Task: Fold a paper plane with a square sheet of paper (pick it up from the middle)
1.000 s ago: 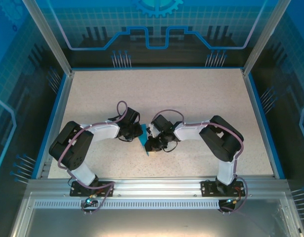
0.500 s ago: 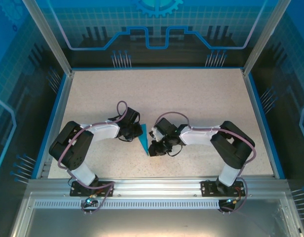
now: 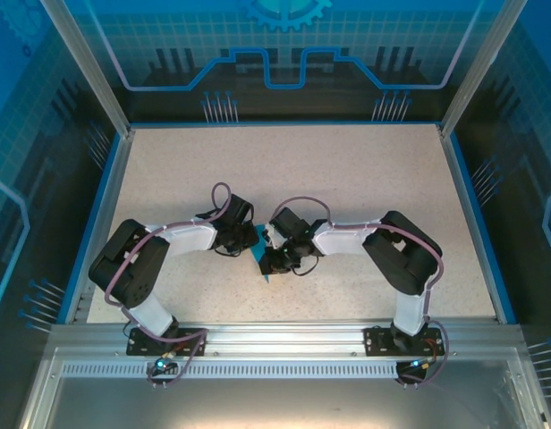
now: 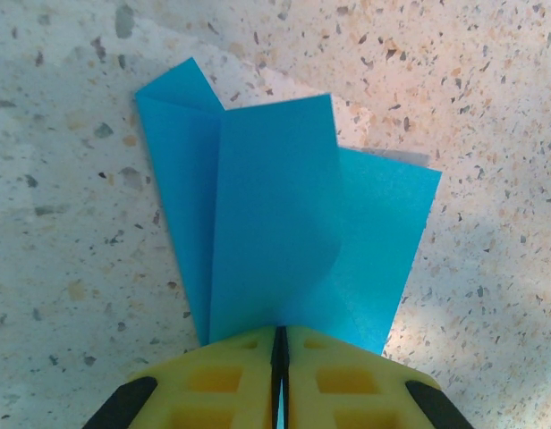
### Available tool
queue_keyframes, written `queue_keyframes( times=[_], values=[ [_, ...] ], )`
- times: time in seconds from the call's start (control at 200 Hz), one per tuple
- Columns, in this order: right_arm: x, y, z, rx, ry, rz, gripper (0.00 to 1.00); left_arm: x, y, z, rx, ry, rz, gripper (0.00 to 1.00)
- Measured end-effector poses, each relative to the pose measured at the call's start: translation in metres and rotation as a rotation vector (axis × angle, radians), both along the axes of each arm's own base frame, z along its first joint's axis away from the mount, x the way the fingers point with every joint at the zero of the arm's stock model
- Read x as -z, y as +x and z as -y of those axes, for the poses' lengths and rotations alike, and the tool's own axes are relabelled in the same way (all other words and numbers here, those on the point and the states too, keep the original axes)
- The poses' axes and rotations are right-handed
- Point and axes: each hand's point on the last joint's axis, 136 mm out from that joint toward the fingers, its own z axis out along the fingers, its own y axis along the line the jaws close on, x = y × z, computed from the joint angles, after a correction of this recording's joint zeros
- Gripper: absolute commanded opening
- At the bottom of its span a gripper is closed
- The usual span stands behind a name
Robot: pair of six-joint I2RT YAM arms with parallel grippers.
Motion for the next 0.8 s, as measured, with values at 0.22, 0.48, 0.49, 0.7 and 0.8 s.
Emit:
queue_keyframes(
  times=[0.22, 0.48, 0.49, 0.7, 0.8],
  values=[
    [0.005, -0.006, 0.004, -0.007, -0.005, -0.018, 0.16, 0.0, 0.0, 0.0, 0.0, 0.0, 0.0, 0.14],
    [0.007, -0.014, 0.005, -0.038, 0.014, -0.031, 0.16, 0.0, -0.001, 0.0, 0.001, 0.001, -0.003, 0.14],
    [0.007, -0.015, 0.005, -0.04, 0.014, -0.032, 0.16, 0.0, -0.001, 0.0, 0.001, 0.001, -0.003, 0.14],
    [0.005, -0.04, 0.02, -0.08, -0.03, -0.074, 0.16, 0.0, -0.001, 0.0, 0.0, 0.001, -0.003, 0.14],
    [-0.008, -0.039, 0.025, -0.071, -0.024, -0.053, 0.17, 0.0, -0.001, 0.0, 0.0, 0.001, -0.003, 0.13]
  ],
)
